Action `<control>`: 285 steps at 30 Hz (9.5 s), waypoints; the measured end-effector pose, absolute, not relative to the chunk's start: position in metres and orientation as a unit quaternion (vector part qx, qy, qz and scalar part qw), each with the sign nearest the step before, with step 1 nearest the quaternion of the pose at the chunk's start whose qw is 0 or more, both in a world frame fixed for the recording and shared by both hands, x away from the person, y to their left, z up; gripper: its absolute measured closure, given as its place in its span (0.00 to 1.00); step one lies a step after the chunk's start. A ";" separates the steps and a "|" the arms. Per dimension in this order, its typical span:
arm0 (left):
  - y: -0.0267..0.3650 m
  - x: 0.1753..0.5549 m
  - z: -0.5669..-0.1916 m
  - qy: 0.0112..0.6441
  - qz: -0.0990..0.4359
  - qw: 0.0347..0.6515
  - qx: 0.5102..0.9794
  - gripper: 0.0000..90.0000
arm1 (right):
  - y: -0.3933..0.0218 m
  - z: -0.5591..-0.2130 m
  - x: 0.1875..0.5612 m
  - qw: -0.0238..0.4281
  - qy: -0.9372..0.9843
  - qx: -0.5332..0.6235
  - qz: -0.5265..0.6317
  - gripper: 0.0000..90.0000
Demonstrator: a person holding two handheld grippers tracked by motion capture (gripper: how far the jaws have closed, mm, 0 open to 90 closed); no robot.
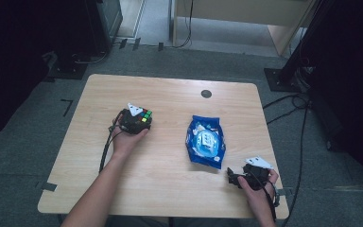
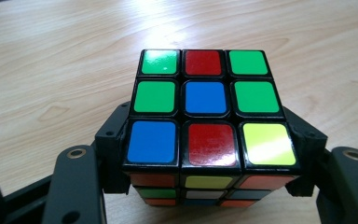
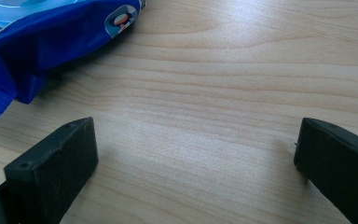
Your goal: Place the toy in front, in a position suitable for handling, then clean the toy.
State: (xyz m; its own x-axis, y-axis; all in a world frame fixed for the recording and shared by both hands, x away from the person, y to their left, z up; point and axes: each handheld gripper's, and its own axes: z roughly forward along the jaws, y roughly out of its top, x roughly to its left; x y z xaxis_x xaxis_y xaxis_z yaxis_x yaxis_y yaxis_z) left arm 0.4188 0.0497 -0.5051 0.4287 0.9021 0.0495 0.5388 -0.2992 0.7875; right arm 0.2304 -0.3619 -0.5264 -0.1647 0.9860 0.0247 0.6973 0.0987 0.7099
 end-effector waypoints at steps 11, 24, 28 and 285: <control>0.046 0.344 -0.486 0.429 0.240 0.376 0.785 0.38 | -0.361 -0.526 0.231 0.239 0.702 0.599 0.302 0.00; 0.056 0.280 -0.507 0.422 0.217 0.378 0.795 0.38 | -0.361 -0.526 0.231 0.239 0.702 0.599 0.301 0.00; 0.056 0.280 -0.508 0.417 0.218 0.384 0.794 0.38 | -0.360 -0.526 0.231 0.237 0.703 0.598 0.302 0.00; 0.008 0.258 -0.483 0.310 0.188 0.417 0.833 0.38 | -0.206 -0.448 0.251 0.223 0.731 0.396 0.508 0.95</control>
